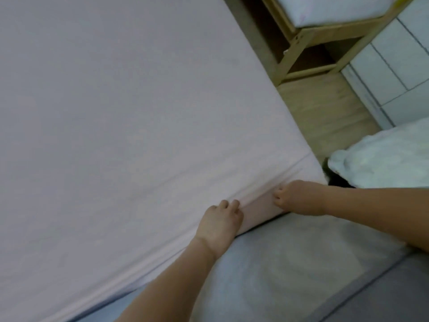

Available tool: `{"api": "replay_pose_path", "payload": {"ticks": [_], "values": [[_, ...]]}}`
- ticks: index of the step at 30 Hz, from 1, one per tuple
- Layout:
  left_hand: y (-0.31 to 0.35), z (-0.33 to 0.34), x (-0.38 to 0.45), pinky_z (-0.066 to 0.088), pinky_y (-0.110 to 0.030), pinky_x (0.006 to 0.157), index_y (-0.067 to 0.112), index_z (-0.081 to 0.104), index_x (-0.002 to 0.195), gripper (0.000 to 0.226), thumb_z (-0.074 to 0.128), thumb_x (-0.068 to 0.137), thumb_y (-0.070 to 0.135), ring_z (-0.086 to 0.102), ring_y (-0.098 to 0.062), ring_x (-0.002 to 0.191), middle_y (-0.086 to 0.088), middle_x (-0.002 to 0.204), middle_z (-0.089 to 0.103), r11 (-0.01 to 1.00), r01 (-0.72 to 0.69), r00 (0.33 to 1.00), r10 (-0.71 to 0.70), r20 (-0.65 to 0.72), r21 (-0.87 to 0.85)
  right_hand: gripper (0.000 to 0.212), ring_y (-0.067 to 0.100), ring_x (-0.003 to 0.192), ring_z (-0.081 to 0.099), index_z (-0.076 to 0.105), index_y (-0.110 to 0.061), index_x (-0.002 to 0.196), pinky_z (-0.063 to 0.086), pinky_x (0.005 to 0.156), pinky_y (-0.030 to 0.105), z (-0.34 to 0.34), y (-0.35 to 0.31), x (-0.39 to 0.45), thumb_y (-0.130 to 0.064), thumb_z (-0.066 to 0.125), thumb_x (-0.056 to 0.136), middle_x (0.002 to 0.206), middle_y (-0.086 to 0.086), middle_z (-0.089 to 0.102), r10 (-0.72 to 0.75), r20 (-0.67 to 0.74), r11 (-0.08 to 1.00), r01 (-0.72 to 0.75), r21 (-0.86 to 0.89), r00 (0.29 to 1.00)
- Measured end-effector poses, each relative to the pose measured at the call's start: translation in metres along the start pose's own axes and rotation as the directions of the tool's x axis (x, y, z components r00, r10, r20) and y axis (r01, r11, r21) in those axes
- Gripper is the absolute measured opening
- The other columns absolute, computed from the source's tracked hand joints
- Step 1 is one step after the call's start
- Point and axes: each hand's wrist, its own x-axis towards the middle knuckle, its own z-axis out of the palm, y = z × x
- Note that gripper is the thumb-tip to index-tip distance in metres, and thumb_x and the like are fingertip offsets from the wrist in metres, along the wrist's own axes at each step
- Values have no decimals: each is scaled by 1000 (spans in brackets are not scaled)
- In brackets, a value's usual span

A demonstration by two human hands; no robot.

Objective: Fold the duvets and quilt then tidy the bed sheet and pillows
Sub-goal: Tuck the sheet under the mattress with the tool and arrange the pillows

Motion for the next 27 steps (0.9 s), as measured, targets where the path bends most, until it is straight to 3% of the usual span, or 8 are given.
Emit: {"api": "replay_pose_path", "payload": {"ticks": [4, 8, 10, 14, 17, 20, 23, 27], "values": [[19, 1, 46, 36, -23, 44, 20, 68, 70, 23, 45, 70, 20, 58, -20, 62, 2, 76, 60, 997, 26, 998, -22, -63, 75, 10, 22, 45, 51, 59, -11, 65, 40, 35, 26, 51, 24, 5, -2, 56, 61, 63, 8, 58, 43, -299, 997, -58, -42, 953], [36, 8, 80, 29, -19, 40, 19, 63, 60, 22, 43, 66, 16, 56, -20, 50, 2, 60, 59, 997, -7, 999, 10, -37, 81, 24, 21, 43, 51, 58, -12, 61, 38, 35, 23, 77, 35, 17, -4, 36, 67, 57, 7, 56, 134, -474, 991, -122, 55, 870], [41, 7, 92, 24, -20, 42, 19, 64, 61, 11, 56, 68, 16, 59, -19, 50, 0, 57, 61, 997, 21, 999, -19, -33, 73, 22, 22, 41, 52, 56, -11, 58, 39, 32, 22, 82, 37, 24, -3, 37, 65, 53, 7, 54, 172, -491, 983, -114, 146, 854], [49, 6, 103, 37, -33, 64, 16, 60, 98, 14, 48, 96, 22, 64, -32, 95, -9, 102, 66, 987, 156, 981, -151, 118, -34, 21, 20, 46, 60, 59, -12, 59, 37, 35, 20, 75, 37, 25, -5, 41, 68, 55, 5, 57, 258, -410, 950, -151, 274, 875], [54, 5, 104, 42, -37, 78, 15, 57, 102, 12, 47, 95, 19, 59, -34, 101, -11, 108, 62, 973, 184, 969, -157, 192, -135, 24, 27, 102, 61, 58, -5, 106, 45, 78, 33, 69, 35, 20, 0, 38, 93, 106, 14, 61, 168, -206, 964, -117, 240, 964], [59, -2, 105, 41, -37, 84, 12, 55, 102, 11, 47, 94, 15, 57, -34, 104, -14, 110, 60, 964, 166, 963, -114, 245, -206, 27, 31, 116, 53, 53, -3, 118, 39, 94, 38, 64, 38, 17, -2, 36, 98, 122, 17, 55, 39, -50, 977, -28, 211, 998], [59, -19, 115, 41, -36, 90, 9, 53, 115, 21, 50, 94, 11, 54, -34, 113, -16, 122, 56, 973, 158, 935, -93, 344, -168, 25, 34, 117, 53, 55, -1, 114, 42, 95, 38, 53, 46, 17, -2, 35, 98, 118, 21, 55, -14, 21, 982, 10, 190, 1000], [55, -40, 128, 45, -35, 89, 12, 52, 118, 42, 70, 80, 18, 54, -28, 117, -8, 126, 55, 970, 164, 849, -46, 526, -179, 15, 39, 104, 59, 58, 3, 95, 50, 83, 38, 24, 62, -1, 8, 46, 88, 107, 26, 57, 0, 161, 916, -64, 395, 987]]}}
